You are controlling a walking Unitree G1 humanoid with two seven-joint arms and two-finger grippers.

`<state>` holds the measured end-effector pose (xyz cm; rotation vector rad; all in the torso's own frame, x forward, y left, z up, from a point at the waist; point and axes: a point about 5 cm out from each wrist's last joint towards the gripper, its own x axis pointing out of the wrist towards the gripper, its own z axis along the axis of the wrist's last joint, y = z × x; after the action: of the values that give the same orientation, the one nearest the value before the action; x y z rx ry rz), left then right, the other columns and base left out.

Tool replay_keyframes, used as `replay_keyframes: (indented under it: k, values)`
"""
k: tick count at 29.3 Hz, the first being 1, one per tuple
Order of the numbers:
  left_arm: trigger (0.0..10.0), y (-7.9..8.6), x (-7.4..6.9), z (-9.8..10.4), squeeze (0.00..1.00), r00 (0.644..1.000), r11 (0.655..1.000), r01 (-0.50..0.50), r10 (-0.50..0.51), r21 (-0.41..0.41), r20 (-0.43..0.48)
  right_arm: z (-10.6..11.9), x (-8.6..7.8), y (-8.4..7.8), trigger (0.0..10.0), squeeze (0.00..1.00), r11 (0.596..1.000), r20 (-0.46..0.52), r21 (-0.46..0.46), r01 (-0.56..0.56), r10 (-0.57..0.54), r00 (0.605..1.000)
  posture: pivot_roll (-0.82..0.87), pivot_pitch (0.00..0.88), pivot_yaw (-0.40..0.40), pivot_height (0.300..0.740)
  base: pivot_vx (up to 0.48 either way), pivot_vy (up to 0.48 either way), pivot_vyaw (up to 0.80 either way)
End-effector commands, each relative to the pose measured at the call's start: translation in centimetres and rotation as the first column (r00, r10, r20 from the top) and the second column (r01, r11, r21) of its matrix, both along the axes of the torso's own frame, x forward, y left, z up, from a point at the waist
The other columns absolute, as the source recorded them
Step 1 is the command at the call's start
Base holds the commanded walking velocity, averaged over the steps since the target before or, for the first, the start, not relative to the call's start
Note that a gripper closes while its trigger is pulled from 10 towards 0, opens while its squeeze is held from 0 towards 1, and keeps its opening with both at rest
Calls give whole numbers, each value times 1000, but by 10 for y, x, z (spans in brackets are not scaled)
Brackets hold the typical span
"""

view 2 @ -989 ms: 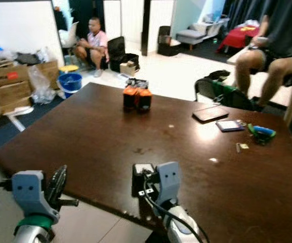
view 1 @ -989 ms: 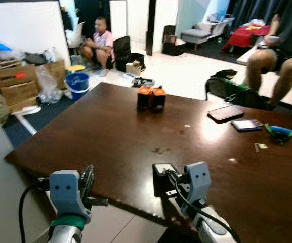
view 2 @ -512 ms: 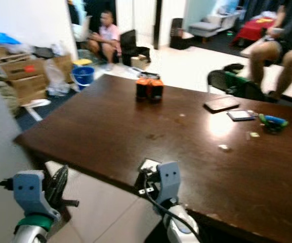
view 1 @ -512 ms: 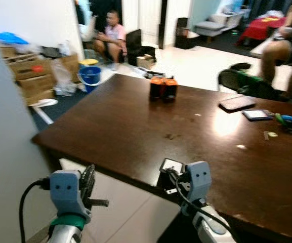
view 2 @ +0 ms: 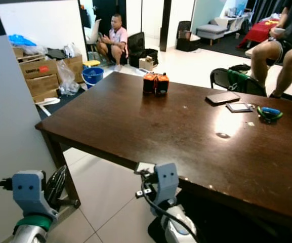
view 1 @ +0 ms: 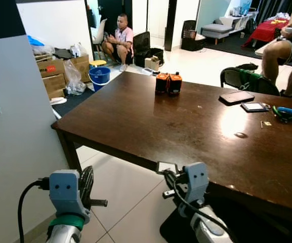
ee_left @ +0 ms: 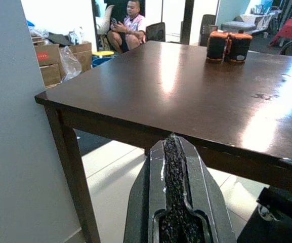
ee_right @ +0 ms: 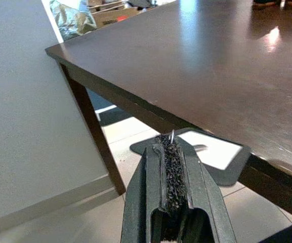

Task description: Hang keys on a hook

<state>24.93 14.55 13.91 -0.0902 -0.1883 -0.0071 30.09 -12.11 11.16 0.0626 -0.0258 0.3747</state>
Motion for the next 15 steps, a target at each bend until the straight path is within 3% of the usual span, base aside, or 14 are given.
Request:
replay_keyframes:
  k: [1, 15]
  values:
    - [10000, 0, 0, -4, 0, 1000, 1000, 2, -2, 15, -22, -1, 0, -2, 10000, 0, 1000, -2, 1, 12, -12, 1000, -80, 1, 125, 740, 0, 0, 0]
    - [10000, -1, 1, -3, 0, 1000, 1000, 11, -10, 19, -23, -3, 0, -2, 10000, 0, 1000, -4, -9, 16, -16, 1000, -80, 1, 125, 740, 0, 0, 0]
